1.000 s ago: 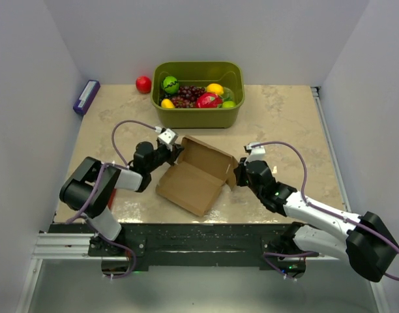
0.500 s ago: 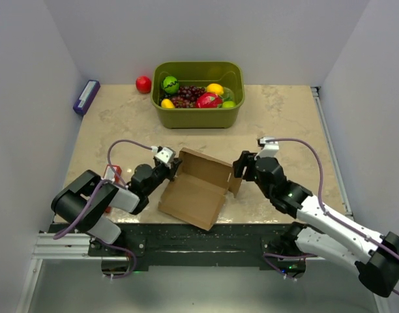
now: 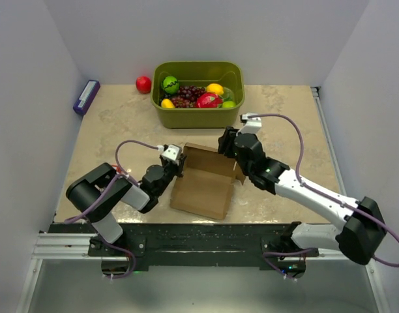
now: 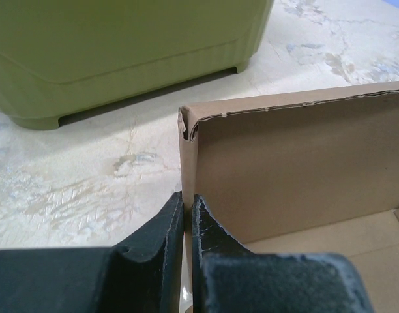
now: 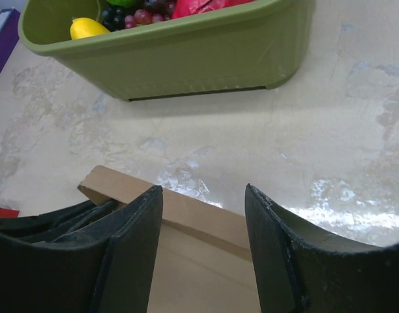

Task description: Fold the paper box

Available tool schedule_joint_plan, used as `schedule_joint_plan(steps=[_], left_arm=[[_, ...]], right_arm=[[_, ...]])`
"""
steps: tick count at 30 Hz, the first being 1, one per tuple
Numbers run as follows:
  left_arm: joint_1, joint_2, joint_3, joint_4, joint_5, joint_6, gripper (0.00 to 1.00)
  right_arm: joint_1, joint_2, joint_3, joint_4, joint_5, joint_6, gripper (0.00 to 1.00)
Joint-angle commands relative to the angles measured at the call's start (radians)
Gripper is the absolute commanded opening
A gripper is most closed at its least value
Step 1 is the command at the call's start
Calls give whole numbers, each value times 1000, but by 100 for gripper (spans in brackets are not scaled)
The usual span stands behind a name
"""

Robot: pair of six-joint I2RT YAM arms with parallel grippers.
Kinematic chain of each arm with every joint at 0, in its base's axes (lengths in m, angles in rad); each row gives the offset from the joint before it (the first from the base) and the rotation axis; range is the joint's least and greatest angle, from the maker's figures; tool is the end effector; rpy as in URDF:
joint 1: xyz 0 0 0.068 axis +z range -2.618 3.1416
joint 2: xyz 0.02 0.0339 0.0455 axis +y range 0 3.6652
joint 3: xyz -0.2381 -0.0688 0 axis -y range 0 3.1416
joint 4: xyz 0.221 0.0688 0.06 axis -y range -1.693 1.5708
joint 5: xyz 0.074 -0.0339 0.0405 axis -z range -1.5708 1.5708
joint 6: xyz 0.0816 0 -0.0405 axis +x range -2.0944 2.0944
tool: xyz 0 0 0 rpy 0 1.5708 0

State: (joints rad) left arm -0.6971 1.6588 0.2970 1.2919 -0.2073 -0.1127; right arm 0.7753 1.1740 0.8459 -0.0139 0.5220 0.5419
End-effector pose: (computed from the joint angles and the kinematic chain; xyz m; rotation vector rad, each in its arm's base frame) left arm 0.2400 -0.1790 0.1362 0.3221 1.6267 -0.4484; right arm 0.2377 0.1759 0.2701 0.1311 1.8814 0.4087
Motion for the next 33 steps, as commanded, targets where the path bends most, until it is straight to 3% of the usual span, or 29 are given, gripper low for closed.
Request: schedule_joint_plan(steps=[1,12,29,33], left_arm=[[-8,60,57,236,-54,8,0],[-19,151,4,389,-63,5,0],[-24,160,-64,434,-15,-39,0],[-24,162,-84,452,20,-47,6]], right_arm=[[36,88,91,133,52,0,55],[84,314,144,261,70,-48,46],[213,391,53,210,208,15,35],[217,389,22,226,208,13,34]])
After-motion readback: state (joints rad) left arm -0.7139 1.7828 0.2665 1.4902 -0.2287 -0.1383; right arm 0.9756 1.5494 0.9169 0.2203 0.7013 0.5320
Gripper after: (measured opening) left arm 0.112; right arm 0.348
